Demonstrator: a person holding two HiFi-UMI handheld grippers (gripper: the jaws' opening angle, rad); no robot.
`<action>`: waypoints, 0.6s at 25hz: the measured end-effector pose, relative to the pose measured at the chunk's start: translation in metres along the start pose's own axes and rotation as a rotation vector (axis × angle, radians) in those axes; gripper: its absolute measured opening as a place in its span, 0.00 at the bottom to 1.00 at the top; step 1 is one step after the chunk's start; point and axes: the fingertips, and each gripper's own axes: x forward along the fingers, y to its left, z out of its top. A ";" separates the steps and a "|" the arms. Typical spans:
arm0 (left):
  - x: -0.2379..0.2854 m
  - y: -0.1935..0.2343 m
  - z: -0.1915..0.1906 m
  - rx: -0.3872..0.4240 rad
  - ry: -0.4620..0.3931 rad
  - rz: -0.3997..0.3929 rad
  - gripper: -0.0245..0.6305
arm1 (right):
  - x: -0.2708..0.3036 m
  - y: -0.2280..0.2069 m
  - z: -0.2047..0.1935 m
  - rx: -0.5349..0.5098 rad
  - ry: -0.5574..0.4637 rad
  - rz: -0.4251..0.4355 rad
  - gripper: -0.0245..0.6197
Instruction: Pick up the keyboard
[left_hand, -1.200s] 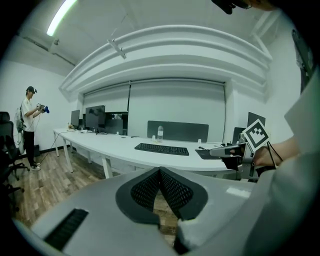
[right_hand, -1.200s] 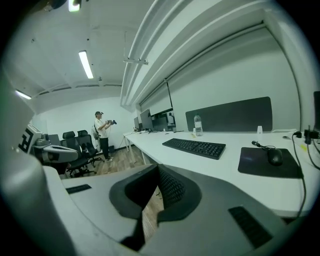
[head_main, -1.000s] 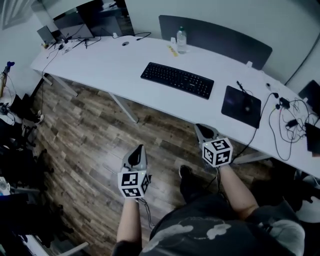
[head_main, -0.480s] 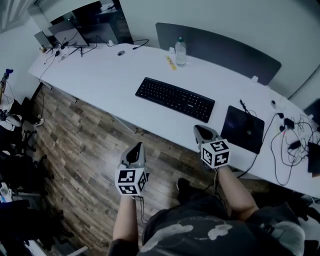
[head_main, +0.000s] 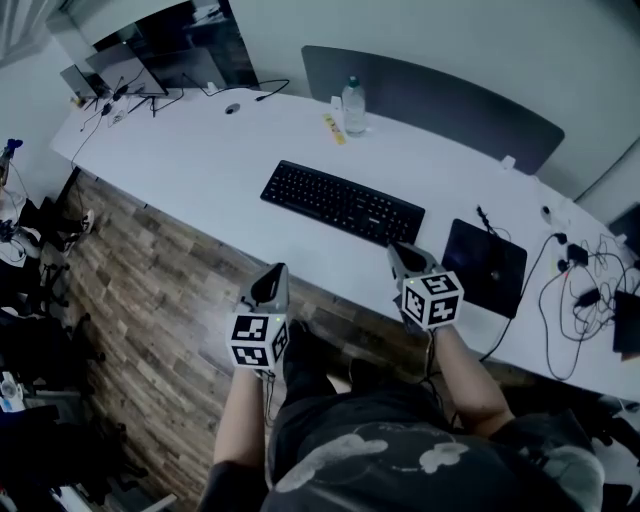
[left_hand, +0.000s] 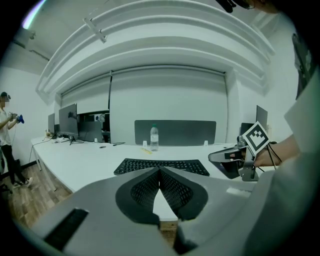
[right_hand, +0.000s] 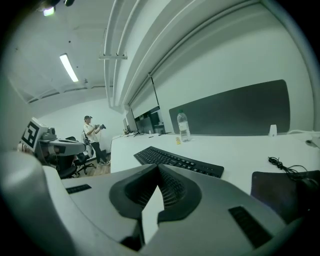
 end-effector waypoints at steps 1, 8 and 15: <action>0.006 0.001 0.001 0.008 0.004 -0.014 0.04 | 0.002 -0.004 0.000 0.005 0.002 -0.009 0.04; 0.061 0.029 0.007 0.043 0.025 -0.122 0.04 | 0.026 -0.028 0.010 0.028 -0.001 -0.095 0.04; 0.135 0.062 0.010 0.111 0.103 -0.287 0.04 | 0.053 -0.063 0.029 0.080 -0.015 -0.240 0.04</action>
